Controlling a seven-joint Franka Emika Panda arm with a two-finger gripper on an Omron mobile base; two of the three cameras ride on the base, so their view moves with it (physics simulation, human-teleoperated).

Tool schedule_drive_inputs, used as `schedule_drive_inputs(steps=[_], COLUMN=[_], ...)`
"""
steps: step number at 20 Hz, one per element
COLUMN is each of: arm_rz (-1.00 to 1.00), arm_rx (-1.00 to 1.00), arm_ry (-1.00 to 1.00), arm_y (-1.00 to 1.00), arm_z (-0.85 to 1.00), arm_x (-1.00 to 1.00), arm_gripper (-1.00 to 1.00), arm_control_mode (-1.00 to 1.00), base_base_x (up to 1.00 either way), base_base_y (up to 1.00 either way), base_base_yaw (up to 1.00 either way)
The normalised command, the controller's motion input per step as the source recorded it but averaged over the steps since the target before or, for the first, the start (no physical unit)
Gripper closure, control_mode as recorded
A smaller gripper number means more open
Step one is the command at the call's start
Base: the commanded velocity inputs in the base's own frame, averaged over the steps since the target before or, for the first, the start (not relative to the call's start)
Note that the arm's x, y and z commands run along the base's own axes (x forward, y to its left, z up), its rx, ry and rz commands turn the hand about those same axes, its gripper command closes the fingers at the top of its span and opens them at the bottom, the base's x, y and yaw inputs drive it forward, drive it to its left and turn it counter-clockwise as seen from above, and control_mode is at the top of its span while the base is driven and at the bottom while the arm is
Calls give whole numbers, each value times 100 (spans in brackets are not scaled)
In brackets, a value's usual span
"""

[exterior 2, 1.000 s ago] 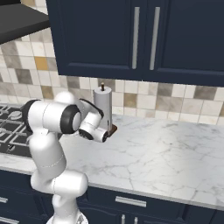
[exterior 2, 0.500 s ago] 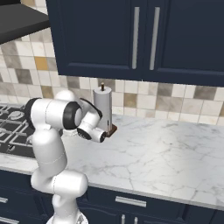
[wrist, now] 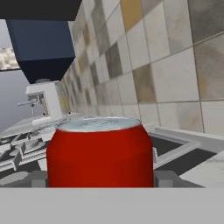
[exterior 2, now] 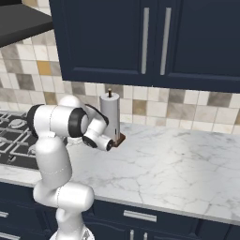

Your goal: Four empty soda cans are scattered around the kitchen. Gather all the cans and cluster them next to the stove for recycling.

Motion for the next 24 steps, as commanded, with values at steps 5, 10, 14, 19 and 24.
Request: schedule_drive_inputs(steps=[5, 10, 14, 19, 24], arm_rz=[0, 0, 0, 0, 0], arm_rx=[-1, -1, -1, 0, 0], arm_ry=[0, 0, 0, 0, 0], arm_y=[2, 0, -4, -12, -8], arm_z=[-14, -9, -6, 0, 1], arm_x=[2, 0, -3, -9, -10], arm_gripper=[-100, -100, -100, -100, -100], arm_control_mode=[-100, -100, -100, -100, -100], base_base_x=[0, 0, 0, 0, 0], base_base_y=[0, 0, 0, 0, 0], base_base_yaw=[0, 0, 0, 0, 0])
